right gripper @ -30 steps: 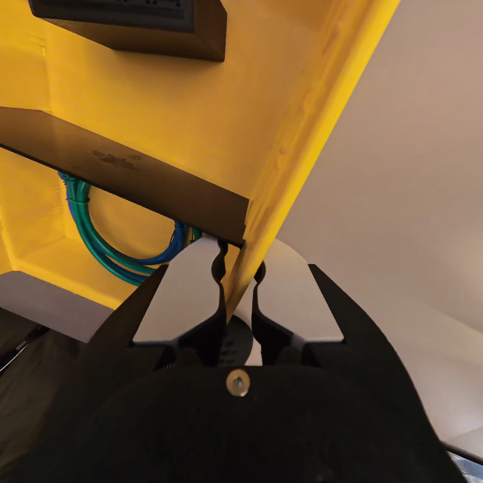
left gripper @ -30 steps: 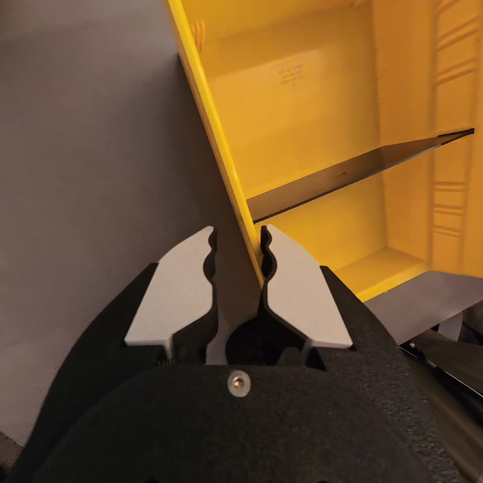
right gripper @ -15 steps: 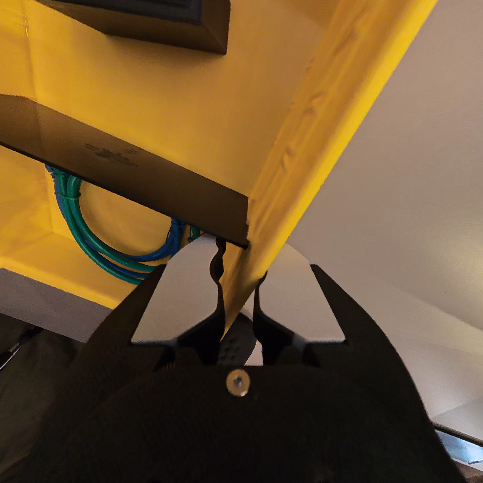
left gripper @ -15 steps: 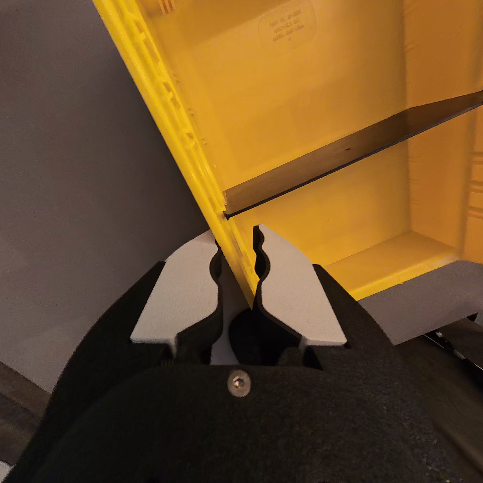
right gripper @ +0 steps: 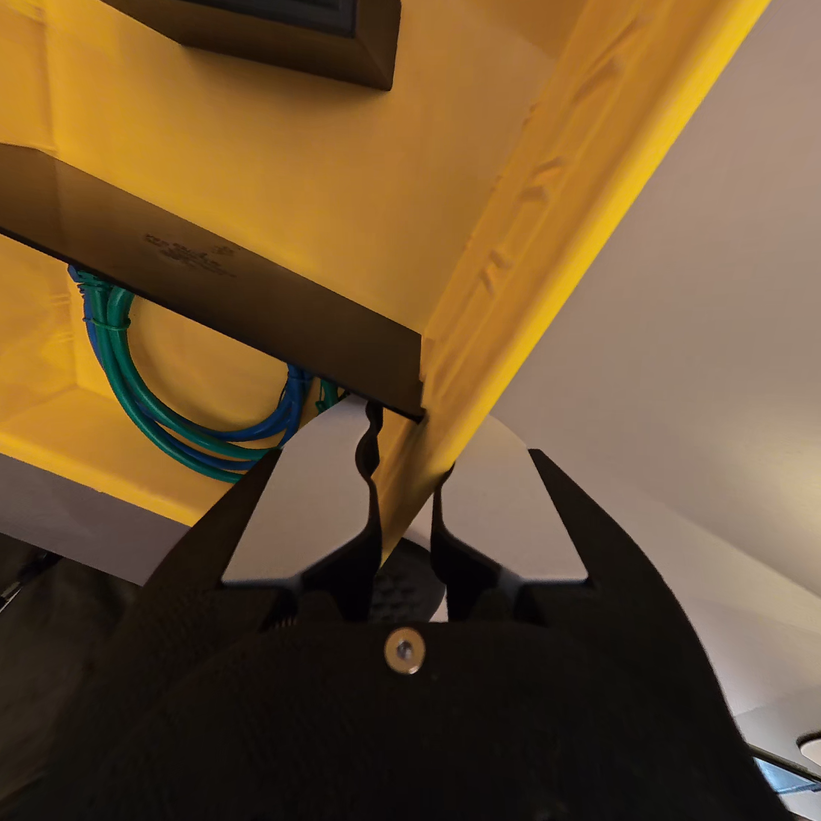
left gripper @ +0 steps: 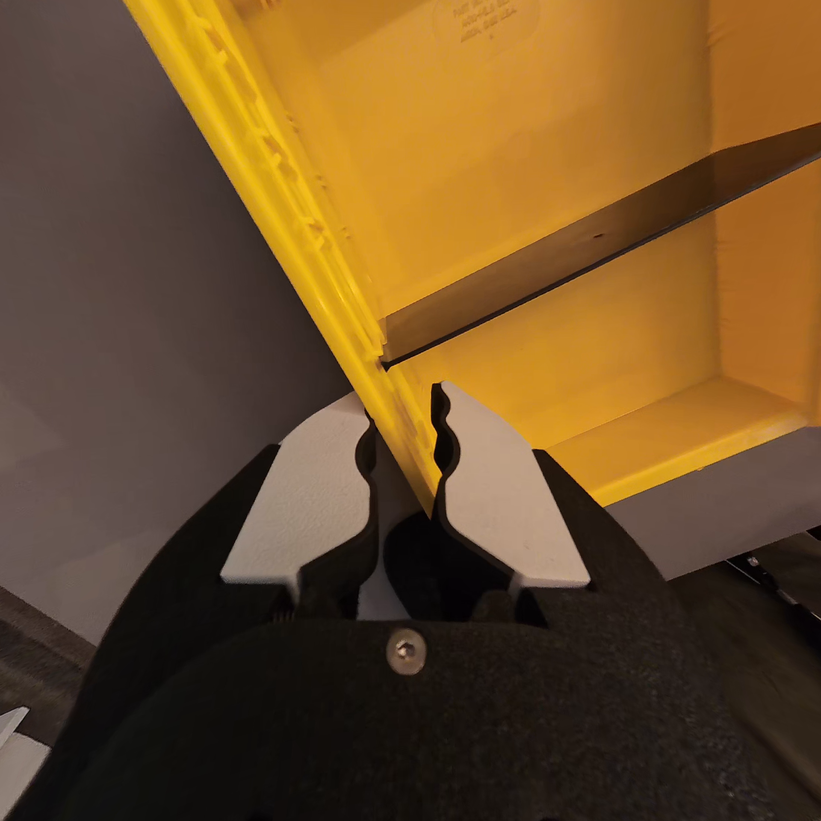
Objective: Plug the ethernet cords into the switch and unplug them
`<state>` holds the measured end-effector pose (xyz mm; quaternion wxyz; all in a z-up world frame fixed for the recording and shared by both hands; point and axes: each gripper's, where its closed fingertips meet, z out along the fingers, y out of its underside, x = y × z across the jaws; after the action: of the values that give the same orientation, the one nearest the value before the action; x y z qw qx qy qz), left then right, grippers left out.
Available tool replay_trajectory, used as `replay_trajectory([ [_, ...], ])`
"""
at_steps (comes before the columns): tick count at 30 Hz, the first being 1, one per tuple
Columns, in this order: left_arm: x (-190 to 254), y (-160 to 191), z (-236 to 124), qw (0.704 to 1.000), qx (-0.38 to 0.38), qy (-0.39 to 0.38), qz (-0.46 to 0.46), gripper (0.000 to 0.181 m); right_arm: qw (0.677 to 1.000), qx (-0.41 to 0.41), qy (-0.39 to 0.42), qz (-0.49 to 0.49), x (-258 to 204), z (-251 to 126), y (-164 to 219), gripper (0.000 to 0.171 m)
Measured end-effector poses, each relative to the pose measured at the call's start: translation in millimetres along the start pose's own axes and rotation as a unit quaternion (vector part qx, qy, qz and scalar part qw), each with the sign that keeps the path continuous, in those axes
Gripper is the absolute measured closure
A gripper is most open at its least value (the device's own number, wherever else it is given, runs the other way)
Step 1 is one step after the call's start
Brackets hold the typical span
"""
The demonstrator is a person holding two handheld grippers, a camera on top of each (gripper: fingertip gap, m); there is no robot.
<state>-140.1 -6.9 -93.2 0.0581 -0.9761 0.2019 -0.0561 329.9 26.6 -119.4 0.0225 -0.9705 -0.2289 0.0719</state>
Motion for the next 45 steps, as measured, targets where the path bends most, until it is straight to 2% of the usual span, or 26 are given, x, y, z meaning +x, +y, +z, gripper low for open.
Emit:
replay_trajectory([
  [6,0.4,-4.1,-5.8,1.000,0.021,0.001,0.005,0.162,0.999,0.029,0.011,0.019,3.8,-8.6,-5.2,0.141],
  [9,-4.6,-12.9,-23.3,0.997,0.072,-0.014,0.004,0.161,0.994,0.073,0.071,0.039,14.8,-35.8,-4.8,0.135],
  [11,-4.1,-20.7,-41.0,0.992,0.123,-0.014,0.009,0.161,0.985,0.133,0.103,0.043,7.3,-65.8,-9.6,0.136],
  [14,-4.6,-27.1,-68.9,0.981,0.191,-0.023,0.018,0.158,0.954,0.286,0.082,-0.019,-54.5,-115.7,-37.6,0.136],
  [16,-2.0,-28.8,-84.6,0.974,0.226,-0.022,0.023,0.158,0.916,0.392,-0.006,-0.082,-132.7,-139.4,-56.3,0.136],
  [18,4.5,-28.6,-95.9,0.967,0.250,-0.013,0.034,0.158,0.890,0.426,-0.098,-0.131,-209.0,-138.7,-62.6,0.135],
  [20,11.4,-26.7,-102.9,0.964,0.263,-0.004,0.047,0.158,0.906,0.382,-0.113,-0.143,-250.5,-112.0,-70.0,0.134],
  [22,16.8,-24.5,-108.1,0.961,0.270,-0.001,0.057,0.158,0.941,0.311,-0.066,-0.119,-257.7,-75.6,-77.1,0.129],
  [26,30.8,-23.0,-117.6,0.954,0.288,0.016,0.082,0.158,0.970,0.234,-0.008,-0.072,-256.5,-31.3,-84.9,0.125],
  [32,49.2,-20.7,-127.4,0.945,0.304,0.035,0.118,0.158,0.988,0.152,0.027,-0.022,-260.9,1.0,-88.9,0.128],
  [37,55.8,-17.6,-134.4,0.938,0.316,0.050,0.133,0.158,0.996,0.084,0.019,0.015,-266.1,33.4,-84.4,0.133],
  [45,53.2,-13.5,-139.1,0.934,0.324,0.070,0.134,0.159,0.998,0.034,-0.018,0.052,-271.5,62.0,-80.0,0.158],
])
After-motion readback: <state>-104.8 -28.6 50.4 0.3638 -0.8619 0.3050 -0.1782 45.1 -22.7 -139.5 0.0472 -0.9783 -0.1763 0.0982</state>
